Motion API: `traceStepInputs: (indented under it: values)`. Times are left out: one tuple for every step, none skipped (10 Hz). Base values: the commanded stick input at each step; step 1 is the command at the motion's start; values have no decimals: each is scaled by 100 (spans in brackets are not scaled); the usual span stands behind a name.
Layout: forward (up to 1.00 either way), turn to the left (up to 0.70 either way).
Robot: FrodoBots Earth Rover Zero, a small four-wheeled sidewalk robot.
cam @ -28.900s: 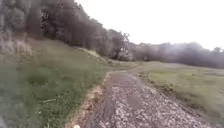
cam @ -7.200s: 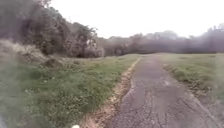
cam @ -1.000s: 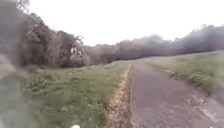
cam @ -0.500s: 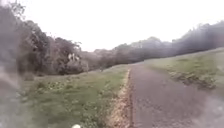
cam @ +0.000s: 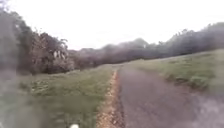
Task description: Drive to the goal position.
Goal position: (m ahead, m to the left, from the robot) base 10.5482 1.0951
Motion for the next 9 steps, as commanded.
traceStepInputs:
  values:
    - [0,-70]
    - [0,-70]
    - [0,-70]
    - [0,-70]
    - [0,-70]
    - [0,-70]
    - [0,-42]
    - [0,-10]
    - [70,0]
